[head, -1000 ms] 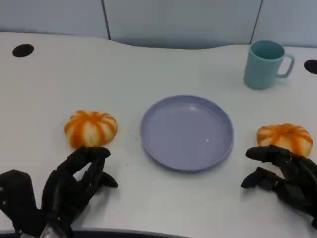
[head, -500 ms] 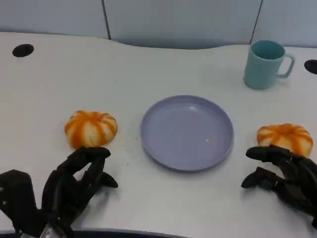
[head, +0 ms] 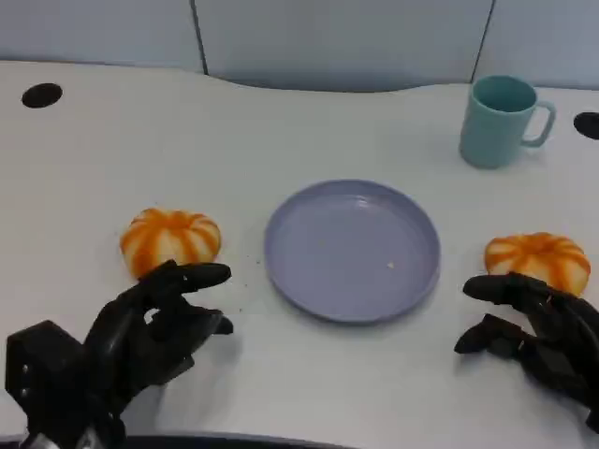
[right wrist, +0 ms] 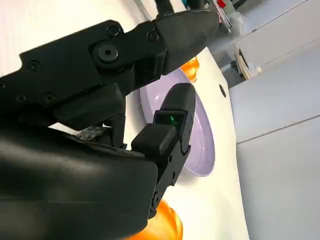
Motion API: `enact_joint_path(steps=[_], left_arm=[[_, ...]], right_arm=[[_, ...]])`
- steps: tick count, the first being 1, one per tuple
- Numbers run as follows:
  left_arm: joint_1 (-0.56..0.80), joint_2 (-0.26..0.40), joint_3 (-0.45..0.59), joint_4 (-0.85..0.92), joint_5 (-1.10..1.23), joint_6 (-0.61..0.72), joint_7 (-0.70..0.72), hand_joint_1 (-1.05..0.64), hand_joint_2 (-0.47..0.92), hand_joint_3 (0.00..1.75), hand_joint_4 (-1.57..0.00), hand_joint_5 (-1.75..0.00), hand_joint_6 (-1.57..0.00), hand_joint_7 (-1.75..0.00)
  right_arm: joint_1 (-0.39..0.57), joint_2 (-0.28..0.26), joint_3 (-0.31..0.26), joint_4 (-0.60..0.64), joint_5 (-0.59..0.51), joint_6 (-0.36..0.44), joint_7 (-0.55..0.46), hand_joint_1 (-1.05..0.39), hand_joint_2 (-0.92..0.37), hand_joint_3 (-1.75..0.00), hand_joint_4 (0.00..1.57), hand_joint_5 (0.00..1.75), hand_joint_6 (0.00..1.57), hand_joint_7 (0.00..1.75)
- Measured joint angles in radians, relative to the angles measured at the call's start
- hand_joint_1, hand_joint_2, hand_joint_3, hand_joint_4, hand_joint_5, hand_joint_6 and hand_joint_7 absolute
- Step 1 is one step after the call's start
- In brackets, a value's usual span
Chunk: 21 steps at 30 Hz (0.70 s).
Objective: Grasp the bread from the table and place it into the plate.
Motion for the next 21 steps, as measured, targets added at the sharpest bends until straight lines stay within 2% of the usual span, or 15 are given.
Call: enact_joint_path(steps=[2,5,9,11,15,19,21], left_arm=[[0.000,0.025,-0.013,-0.002,0.049,-0.072,0.027,-0.51,0.92,0.08,-0.19,-0.85,-0.40,-0.19],[-0.001,0.057,-0.035,-0.007,0.145,-0.162,0.094,-0.58,0.92,0.05,-0.12,-0.79,-0.38,-0.12],[-0.029,0.124,-0.071,-0.024,0.344,-0.228,0.246,-0.58,0.91,0.01,-0.03,-0.86,-0.36,-0.05],[-0.049,0.162,-0.092,-0.047,0.446,-0.254,0.329,-0.60,0.92,0.01,-0.01,-0.80,-0.33,-0.03],[-0.071,0.227,-0.133,-0.149,0.643,-0.224,0.466,-0.65,0.92,0.01,0.00,-0.59,-0.27,-0.01],[-0.071,0.260,-0.172,-0.243,0.775,-0.128,0.546,-0.69,0.92,0.04,0.00,-0.51,-0.24,0.00],[-0.074,0.280,-0.196,-0.272,0.850,-0.075,0.576,-0.73,0.92,0.07,0.00,-0.41,-0.20,-0.01]], right_arm=[[0.000,0.000,-0.001,0.001,0.001,0.000,-0.001,-0.38,-0.92,-0.06,0.61,1.11,0.77,0.60],[0.000,0.000,0.000,0.000,0.001,0.005,-0.006,-0.38,-0.92,-0.05,0.61,1.11,0.77,0.59],[-0.001,0.000,0.000,-0.002,0.001,0.011,-0.008,-0.37,-0.92,-0.06,0.61,1.11,0.77,0.59],[-0.001,0.000,0.000,-0.002,0.000,0.011,-0.008,-0.36,-0.92,-0.06,0.61,1.11,0.78,0.59],[-0.001,0.000,0.004,-0.007,-0.002,0.011,-0.013,-0.38,-0.92,-0.07,0.61,1.12,0.78,0.59],[0.001,0.001,0.008,-0.015,-0.004,0.012,-0.019,-0.38,-0.92,-0.07,0.61,1.13,0.79,0.59],[0.001,0.002,0.009,-0.015,-0.005,0.010,-0.021,-0.37,-0.92,-0.08,0.61,1.12,0.79,0.59]])
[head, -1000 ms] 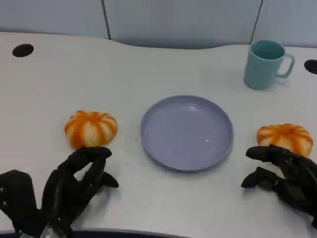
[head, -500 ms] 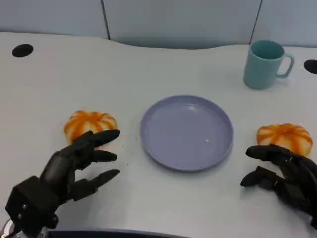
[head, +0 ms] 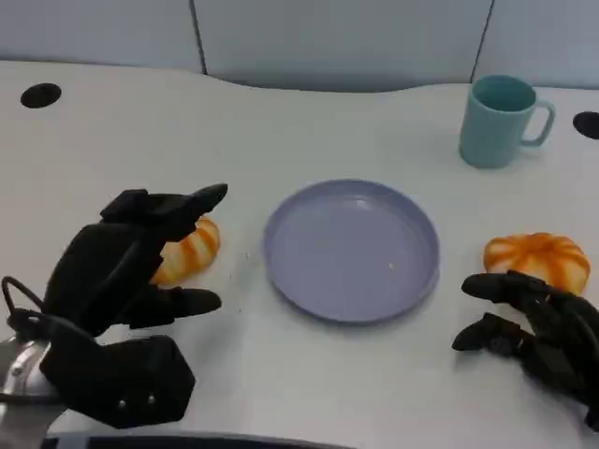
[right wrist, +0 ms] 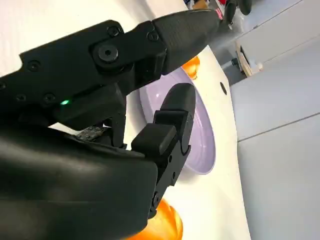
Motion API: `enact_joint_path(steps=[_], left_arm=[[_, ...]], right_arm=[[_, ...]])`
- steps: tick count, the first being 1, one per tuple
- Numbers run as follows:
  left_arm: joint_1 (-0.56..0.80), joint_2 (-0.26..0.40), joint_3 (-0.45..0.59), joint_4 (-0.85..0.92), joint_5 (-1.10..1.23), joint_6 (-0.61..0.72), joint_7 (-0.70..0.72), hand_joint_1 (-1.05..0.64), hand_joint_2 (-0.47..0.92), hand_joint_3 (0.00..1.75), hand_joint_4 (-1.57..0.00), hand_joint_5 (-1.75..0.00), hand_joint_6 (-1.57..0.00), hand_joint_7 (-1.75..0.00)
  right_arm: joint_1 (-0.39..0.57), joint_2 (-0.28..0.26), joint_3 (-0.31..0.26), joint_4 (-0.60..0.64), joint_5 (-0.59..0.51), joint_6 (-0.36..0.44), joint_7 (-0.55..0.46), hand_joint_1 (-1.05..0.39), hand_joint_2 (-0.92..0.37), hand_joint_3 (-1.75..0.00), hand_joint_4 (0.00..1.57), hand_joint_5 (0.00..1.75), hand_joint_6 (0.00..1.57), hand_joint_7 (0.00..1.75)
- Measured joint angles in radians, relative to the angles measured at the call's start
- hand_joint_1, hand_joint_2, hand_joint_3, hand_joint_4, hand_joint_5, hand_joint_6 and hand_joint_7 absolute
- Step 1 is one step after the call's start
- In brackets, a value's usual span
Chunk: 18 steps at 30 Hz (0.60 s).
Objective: Grasp the bread from the table and place it into the plate.
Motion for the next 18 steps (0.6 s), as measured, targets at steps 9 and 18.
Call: enact_joint_path(steps=[9,18], left_arm=[[-0.071,0.067,-0.118,-0.065,0.187,0.243,0.006,-0.77,0.90,0.01,0.00,-0.29,-0.20,-0.01],[-0.217,0.082,-0.252,0.021,0.269,0.428,-0.098,-0.74,0.88,0.00,0.00,-0.21,-0.15,0.00]], right_arm=[[0.003,0.001,0.006,-0.004,-0.011,-0.014,-0.006,-0.39,-0.92,-0.07,0.61,1.10,0.79,0.58],[0.015,0.008,0.005,-0.031,-0.010,-0.010,-0.007,-0.38,-0.92,-0.07,0.62,1.10,0.78,0.59]])
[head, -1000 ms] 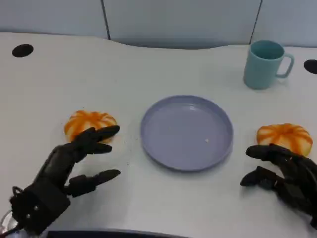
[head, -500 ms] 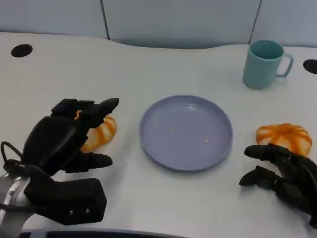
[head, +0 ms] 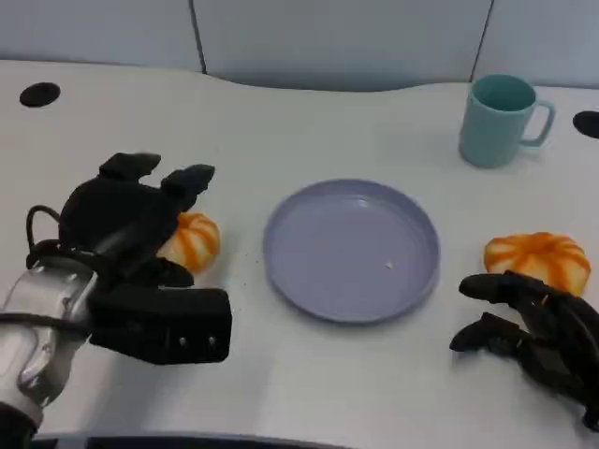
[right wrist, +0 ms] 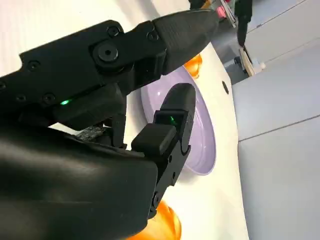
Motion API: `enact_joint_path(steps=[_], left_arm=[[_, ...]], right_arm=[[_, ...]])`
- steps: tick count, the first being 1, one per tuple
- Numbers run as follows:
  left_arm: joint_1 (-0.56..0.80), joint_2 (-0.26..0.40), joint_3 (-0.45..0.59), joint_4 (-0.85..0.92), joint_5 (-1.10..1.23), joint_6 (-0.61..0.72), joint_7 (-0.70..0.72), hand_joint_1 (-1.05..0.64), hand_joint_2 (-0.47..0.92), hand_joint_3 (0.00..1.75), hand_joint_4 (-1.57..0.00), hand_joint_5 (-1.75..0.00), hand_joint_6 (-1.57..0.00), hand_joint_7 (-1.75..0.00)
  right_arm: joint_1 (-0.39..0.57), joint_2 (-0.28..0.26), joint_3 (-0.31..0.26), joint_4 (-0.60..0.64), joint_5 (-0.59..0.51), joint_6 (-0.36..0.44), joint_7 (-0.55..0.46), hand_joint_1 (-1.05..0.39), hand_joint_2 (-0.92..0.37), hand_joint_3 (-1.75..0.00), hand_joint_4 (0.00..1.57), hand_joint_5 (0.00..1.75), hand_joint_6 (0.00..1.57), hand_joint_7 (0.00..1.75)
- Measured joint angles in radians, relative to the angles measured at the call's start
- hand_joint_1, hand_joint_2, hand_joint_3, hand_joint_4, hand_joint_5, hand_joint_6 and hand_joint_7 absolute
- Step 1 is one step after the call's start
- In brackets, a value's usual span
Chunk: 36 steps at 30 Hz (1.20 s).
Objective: Grasp the bread from the table and place it into the plate.
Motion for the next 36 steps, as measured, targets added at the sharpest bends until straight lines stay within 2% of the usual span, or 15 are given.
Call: enact_joint_path(steps=[6,10,20,28,36], left_arm=[[-0.106,-0.004,-0.075,0.136,0.017,0.061,-0.051,-0.70,0.82,0.00,0.00,-0.08,-0.12,-0.02],[-0.184,-0.017,-0.116,0.257,0.012,0.093,-0.088,-0.68,0.79,0.00,0.00,-0.05,-0.13,-0.02],[-0.368,-0.091,-0.201,0.622,-0.029,0.081,-0.050,-0.77,0.78,0.00,0.00,0.00,-0.13,-0.01],[-0.445,-0.142,-0.255,0.827,-0.057,0.047,0.018,-0.76,0.75,0.00,-0.02,-0.01,-0.14,-0.01],[-0.479,-0.185,-0.292,0.921,-0.065,0.046,0.039,-0.75,0.75,0.01,-0.02,-0.02,-0.14,-0.01]], right_arm=[[0.001,0.001,-0.004,0.000,0.003,-0.001,0.009,-0.39,-0.92,-0.06,0.63,1.11,0.79,0.59],[0.003,0.002,-0.003,-0.004,0.003,0.001,0.008,-0.39,-0.92,-0.06,0.63,1.11,0.79,0.59],[0.006,0.004,-0.003,-0.007,0.003,-0.005,0.014,-0.39,-0.92,-0.08,0.62,1.12,0.77,0.60],[0.012,0.004,-0.003,-0.016,0.006,-0.003,0.015,-0.39,-0.92,-0.08,0.61,1.11,0.77,0.60],[0.021,0.006,-0.002,-0.029,0.015,0.000,0.018,-0.39,-0.92,-0.08,0.62,1.12,0.77,0.61]])
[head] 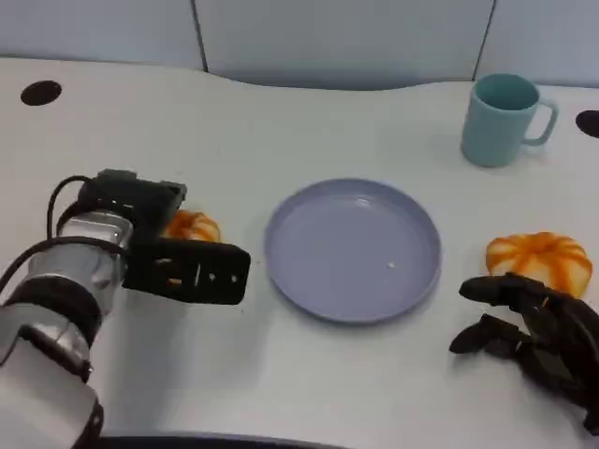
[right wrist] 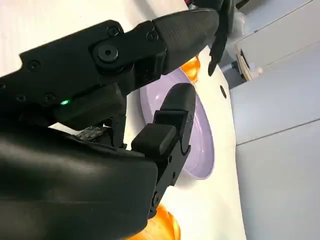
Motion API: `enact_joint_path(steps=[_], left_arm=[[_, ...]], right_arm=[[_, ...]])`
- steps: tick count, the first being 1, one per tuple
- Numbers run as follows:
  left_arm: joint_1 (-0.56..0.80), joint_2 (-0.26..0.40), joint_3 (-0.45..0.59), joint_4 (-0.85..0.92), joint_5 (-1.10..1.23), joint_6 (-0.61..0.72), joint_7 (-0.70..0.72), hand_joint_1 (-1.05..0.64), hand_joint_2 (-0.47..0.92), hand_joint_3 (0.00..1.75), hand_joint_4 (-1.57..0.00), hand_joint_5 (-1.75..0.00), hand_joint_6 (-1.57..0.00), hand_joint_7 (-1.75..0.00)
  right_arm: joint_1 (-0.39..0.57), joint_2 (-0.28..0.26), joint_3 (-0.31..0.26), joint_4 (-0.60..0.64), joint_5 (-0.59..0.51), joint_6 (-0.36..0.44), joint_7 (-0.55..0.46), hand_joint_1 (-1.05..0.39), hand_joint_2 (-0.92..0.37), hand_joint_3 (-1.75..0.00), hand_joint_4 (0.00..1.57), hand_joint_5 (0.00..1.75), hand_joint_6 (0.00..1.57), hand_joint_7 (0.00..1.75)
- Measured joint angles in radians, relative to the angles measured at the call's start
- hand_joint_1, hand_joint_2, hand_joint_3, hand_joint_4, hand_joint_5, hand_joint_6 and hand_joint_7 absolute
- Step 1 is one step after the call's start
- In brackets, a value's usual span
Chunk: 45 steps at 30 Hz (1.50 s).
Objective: Grasp the bread from the table and place it into the plate.
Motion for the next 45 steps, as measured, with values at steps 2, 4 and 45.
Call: enact_joint_path(steps=[2,4,45], left_arm=[[-0.001,-0.004,-0.009,0.011,0.000,0.001,0.000,-0.71,0.74,0.00,-0.02,-0.02,-0.15,-0.01],[-0.003,-0.008,-0.014,0.020,-0.001,0.004,-0.001,-0.68,0.72,0.00,-0.03,-0.03,-0.17,-0.02],[-0.001,-0.072,-0.033,0.070,-0.081,0.087,0.075,-0.38,0.82,0.00,-0.85,-1.02,-1.19,-0.01]], right_arm=[[0.002,0.000,0.001,-0.002,0.000,0.000,0.000,-0.40,-0.92,-0.07,0.62,1.12,0.77,0.61],[0.002,0.000,0.001,-0.002,0.001,0.000,0.001,-0.40,-0.92,-0.07,0.63,1.11,0.77,0.61],[0.020,0.001,0.001,-0.030,0.014,0.032,0.007,-0.39,-0.92,-0.07,0.63,1.08,0.80,0.55]])
